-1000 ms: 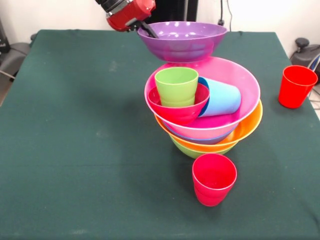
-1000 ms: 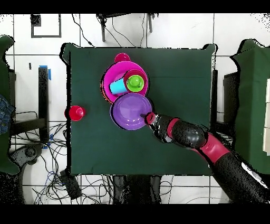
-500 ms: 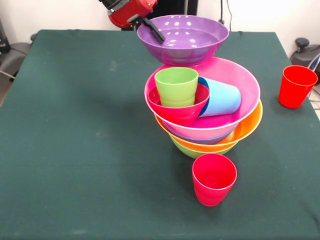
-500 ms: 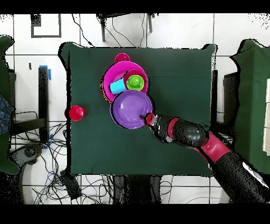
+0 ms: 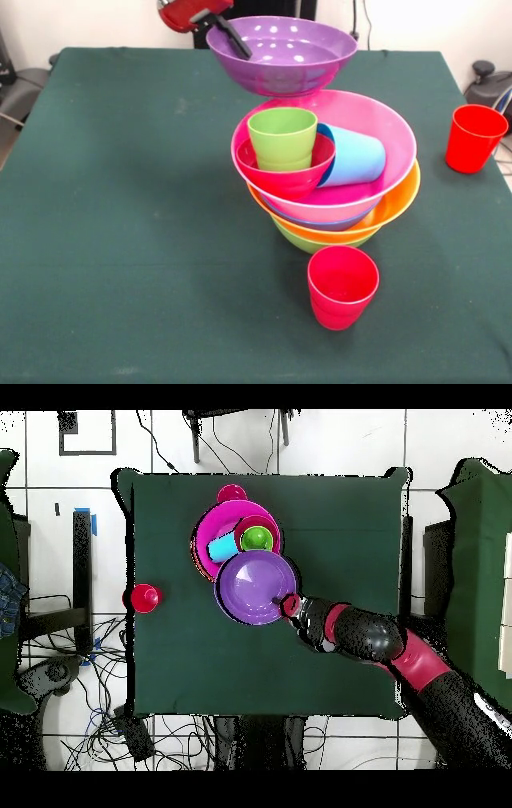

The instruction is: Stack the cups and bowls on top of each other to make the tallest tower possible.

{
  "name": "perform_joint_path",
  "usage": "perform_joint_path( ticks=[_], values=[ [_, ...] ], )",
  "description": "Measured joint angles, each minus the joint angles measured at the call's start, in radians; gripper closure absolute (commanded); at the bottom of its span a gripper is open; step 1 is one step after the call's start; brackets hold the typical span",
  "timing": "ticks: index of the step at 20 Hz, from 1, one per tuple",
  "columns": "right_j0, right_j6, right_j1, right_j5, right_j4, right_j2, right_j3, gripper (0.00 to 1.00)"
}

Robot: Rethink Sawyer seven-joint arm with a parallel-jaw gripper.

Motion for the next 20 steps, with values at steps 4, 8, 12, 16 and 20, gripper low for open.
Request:
perform_joint_path(
  ticks=[4,8,12,16,20],
  values=[
    [-0.001,0.0,-0.029,0.0,0.014,0.01,0.0,1.0],
    [-0.002,0.0,-0.04,0.0,0.023,0.015,0.0,1.0],
    [-0.002,0.0,-0.039,0.0,0.025,0.015,-0.004,1.0],
    [-0.001,0.0,-0.023,0.0,0.025,0.015,-0.018,1.0],
    [0.002,0.0,-0.004,0.0,0.025,0.015,-0.041,1.0]
  ],
)
